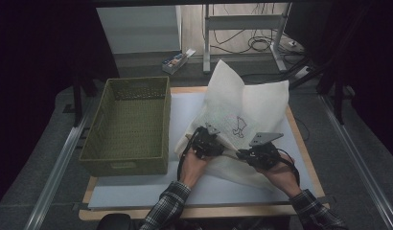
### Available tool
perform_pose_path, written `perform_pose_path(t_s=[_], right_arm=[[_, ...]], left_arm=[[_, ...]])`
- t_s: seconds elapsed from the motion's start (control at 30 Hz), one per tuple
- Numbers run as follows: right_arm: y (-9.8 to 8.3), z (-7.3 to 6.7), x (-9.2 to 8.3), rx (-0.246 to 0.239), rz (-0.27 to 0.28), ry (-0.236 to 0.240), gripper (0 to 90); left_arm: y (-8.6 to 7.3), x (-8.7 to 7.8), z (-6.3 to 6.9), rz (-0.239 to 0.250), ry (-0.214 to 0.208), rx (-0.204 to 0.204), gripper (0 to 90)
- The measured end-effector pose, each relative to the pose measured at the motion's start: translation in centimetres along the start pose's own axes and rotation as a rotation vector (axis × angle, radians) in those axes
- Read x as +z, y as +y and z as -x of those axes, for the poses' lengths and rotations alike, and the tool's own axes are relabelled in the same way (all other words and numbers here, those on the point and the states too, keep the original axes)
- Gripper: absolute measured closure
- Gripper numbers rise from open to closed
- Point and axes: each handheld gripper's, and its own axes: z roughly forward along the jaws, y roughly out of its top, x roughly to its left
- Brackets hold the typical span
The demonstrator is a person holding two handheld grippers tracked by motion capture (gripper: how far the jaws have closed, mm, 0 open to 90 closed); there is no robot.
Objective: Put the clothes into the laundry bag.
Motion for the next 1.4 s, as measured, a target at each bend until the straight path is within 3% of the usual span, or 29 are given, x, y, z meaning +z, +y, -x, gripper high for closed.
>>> perform_pose_path(t_s=[0.1, 0.33, 0.53, 0.7, 1.0, 1.4], right_arm=[[0.0, 0.0, 0.0, -0.002, 0.004, -0.002, 78.9], [-0.2, 0.2, 0.2, 0.007, 0.004, 0.000, 76.5], [-0.5, 0.3, 0.6, 0.012, -0.005, 0.002, 71.6], [-0.6, 0.1, 1.2, -0.002, -0.021, 0.008, 58.5], [-0.5, 0.0, 1.2, -0.012, 0.012, -0.006, 32.1], [-0.9, 0.1, -0.9, 0.035, 0.076, -0.029, 16.2]], left_arm=[[-0.3, -1.1, 0.3, 0.019, -0.008, 0.009, 33.3], [-1.2, -3.3, 0.8, 0.012, -0.015, 0.039, 26.4], [-2.1, -5.7, 0.6, 0.042, -0.038, 0.033, 21.3], [-3.4, -7.1, 0.4, 0.072, -0.060, 0.021, 17.1], [-4.8, -8.4, 0.2, 0.114, -0.086, 0.011, 7.8], [-5.8, -9.9, 1.2, 0.100, -0.098, 0.097, 4.3]])
